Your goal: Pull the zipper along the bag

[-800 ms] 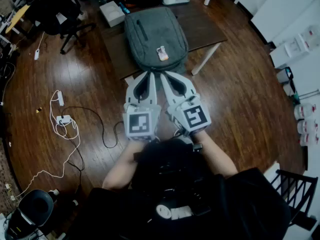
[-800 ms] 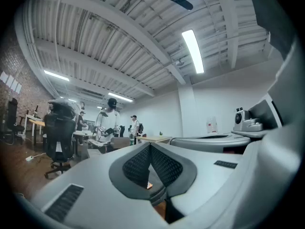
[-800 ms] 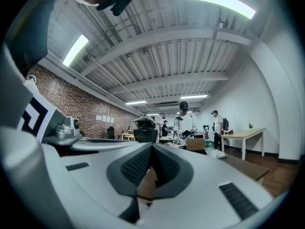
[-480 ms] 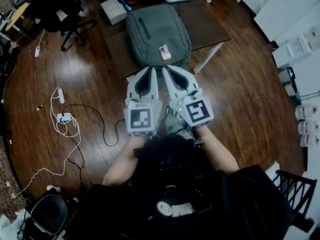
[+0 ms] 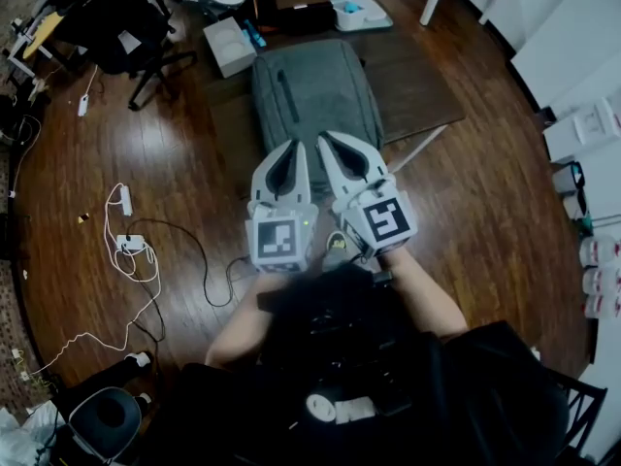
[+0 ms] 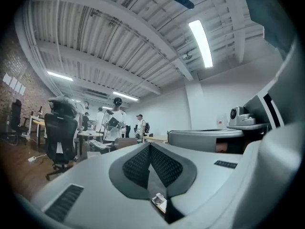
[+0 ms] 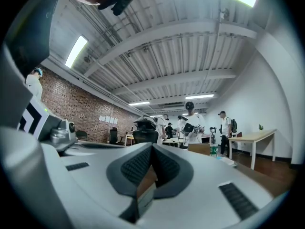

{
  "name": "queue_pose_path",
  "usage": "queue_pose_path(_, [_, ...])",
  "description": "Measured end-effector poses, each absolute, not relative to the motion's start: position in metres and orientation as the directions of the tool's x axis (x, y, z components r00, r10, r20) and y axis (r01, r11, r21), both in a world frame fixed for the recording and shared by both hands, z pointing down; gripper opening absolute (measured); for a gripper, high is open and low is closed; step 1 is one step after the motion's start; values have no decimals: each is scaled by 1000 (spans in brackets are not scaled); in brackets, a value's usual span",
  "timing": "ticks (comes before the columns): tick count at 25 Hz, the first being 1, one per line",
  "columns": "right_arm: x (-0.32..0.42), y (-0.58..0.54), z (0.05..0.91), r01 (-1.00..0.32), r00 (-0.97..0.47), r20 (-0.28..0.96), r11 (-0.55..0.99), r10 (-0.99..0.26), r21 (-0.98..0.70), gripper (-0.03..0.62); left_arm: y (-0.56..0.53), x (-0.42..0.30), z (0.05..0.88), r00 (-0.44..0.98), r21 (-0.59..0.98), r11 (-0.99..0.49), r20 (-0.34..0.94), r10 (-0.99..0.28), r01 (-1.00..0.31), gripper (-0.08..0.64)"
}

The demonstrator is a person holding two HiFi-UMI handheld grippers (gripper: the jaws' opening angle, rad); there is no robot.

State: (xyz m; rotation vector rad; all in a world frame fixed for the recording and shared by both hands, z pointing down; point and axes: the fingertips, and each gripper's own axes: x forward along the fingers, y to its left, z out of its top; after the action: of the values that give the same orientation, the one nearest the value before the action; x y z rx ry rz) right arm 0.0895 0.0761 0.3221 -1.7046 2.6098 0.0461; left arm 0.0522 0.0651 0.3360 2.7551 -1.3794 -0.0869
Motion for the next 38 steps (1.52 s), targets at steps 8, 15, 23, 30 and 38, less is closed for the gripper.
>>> queue_pose_path(8, [112,5,331,-879,-477,0,477,-879,30,11,-8,65,352,517,123,-510,24,-856,-851,-6])
queue_pose_path(15, [123,-34,337,-833,-547,35,548,-836,70,11,-46,78,357,466,97,-460,52,-883,-883,-6])
queue_pose_path(23, [120,-53,351,-803,-582,75,587,-809,100,11,-67,76,365,440,85,-434,63,-896,-897,-6])
queue_pose_path(30, [104,-73,367,-796,-567,121,580,-815,175,11,-88,64,386,466,103,-458,69,-882,-883,-6])
queue_pose_path(38, [81,-128,446,-568,-492,416,644,-765,512,26,-128,47,449,480,120,-466,144,-865,-876,-6])
